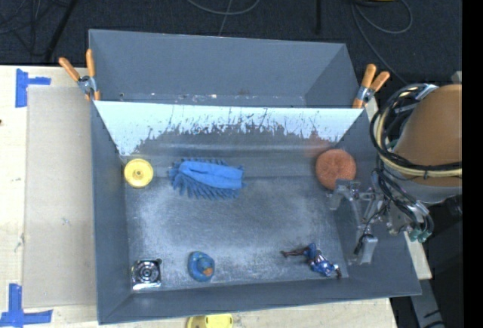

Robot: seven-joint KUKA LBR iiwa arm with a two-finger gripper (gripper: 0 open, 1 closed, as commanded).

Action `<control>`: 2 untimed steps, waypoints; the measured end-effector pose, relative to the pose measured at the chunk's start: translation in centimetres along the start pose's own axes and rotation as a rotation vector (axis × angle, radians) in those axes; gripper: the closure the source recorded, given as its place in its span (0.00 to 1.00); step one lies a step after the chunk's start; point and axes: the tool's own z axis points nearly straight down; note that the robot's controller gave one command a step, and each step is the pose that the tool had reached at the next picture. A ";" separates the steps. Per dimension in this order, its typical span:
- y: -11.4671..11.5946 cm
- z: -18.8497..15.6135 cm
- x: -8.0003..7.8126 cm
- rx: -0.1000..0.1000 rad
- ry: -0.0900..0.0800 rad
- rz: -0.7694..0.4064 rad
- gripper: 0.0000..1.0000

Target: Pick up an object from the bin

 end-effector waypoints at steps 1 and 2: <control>-0.2 5.4 -1.6 0.001 -0.008 0.013 0.00; 1.2 9.0 0.1 -0.002 0.006 -0.013 0.00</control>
Offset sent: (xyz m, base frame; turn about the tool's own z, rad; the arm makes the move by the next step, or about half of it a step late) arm 0.0014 0.0109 -0.0873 -0.0125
